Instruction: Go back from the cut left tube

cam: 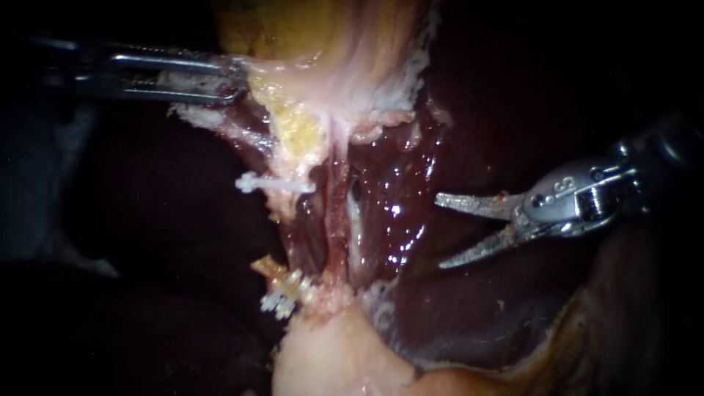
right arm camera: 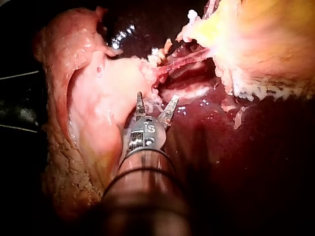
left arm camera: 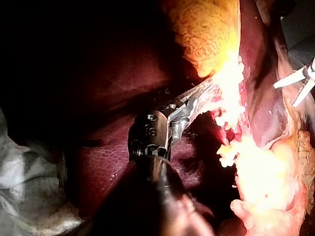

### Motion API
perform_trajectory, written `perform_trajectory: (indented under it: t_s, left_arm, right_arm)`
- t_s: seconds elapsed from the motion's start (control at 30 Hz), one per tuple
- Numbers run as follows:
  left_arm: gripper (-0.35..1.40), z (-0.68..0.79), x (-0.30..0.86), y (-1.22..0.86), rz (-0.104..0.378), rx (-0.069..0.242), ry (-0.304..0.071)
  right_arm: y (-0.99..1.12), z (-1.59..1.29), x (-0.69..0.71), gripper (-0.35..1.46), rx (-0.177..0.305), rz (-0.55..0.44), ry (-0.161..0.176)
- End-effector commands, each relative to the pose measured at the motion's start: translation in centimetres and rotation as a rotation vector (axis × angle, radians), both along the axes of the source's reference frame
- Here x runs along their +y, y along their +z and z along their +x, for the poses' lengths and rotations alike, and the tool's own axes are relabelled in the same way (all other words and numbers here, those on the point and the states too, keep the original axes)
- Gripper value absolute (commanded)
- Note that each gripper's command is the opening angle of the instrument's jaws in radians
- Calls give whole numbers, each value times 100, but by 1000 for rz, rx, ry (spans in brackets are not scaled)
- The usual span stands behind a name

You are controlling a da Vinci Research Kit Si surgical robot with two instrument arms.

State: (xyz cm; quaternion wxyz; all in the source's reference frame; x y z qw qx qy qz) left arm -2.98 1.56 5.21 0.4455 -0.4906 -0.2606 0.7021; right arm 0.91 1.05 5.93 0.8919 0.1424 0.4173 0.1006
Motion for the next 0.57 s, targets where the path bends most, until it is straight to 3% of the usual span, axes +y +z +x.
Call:
perform_trajectory:
  t_s: [0.03, 0.57]
  left_arm:
    - [-35, -1, 0, 1, 1, 1, 2]
    - [-35, -5, -4, 4, 1, 0, 10]
  right_arm:
    - [0, 0, 0, 145, 0, 0, 0]
    - [-1, 0, -1, 143, 2, 2, -2]
